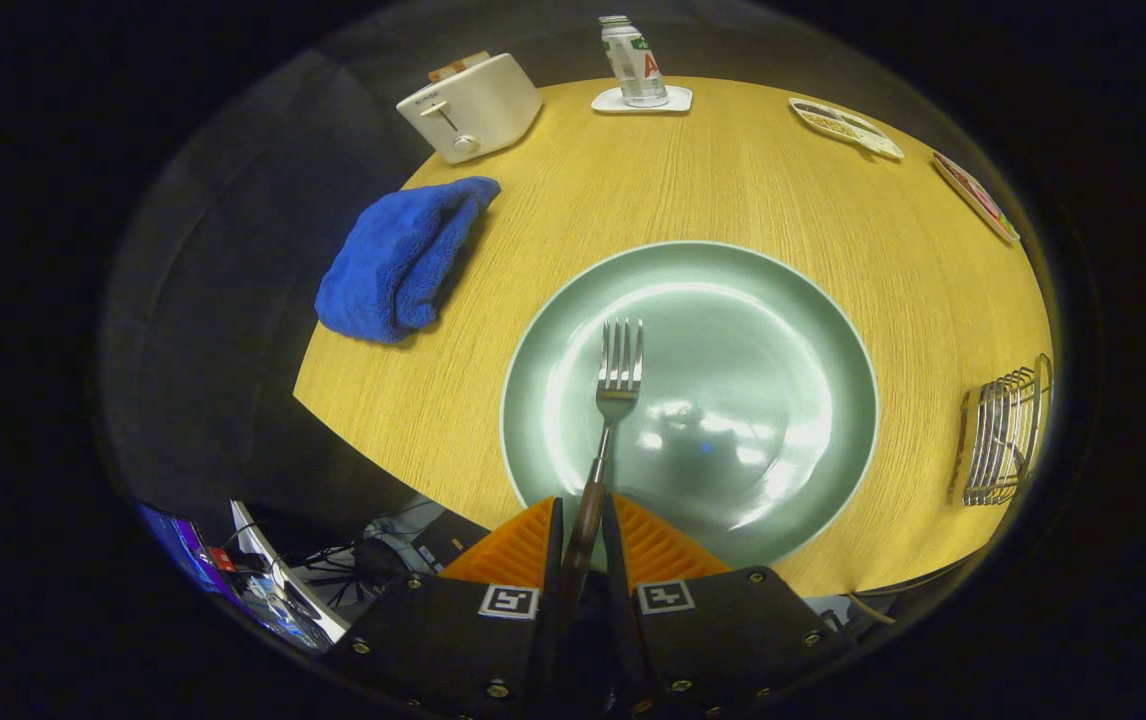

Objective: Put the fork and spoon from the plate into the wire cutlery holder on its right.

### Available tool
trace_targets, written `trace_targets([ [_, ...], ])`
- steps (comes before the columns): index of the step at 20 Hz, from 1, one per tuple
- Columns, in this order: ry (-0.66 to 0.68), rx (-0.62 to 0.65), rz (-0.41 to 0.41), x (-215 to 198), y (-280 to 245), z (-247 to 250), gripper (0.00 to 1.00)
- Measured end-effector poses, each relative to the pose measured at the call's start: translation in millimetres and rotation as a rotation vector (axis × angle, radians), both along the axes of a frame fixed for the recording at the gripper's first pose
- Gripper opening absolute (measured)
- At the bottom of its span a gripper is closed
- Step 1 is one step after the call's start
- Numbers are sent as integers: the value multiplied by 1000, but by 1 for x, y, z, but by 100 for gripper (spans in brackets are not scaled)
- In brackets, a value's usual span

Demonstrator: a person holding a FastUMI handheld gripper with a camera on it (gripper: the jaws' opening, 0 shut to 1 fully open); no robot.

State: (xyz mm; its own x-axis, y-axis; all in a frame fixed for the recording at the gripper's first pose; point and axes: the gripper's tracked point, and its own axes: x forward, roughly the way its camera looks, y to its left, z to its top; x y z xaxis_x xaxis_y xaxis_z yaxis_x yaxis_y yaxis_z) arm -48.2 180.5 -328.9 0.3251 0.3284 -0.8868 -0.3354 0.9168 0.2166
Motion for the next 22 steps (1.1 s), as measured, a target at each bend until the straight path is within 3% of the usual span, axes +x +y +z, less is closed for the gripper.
trace_targets([
  [10, 39, -24, -16, 4, -1, -18, 22],
  [11, 37, -38, -31, 6, -8, -3, 22],
  [12, 46, -32, -36, 7, -4, -29, 4],
  [17, 25, -4, -22, 7, 1, -12, 4],
  [22, -3, 27, -59, 13, -2, -1, 4],
])
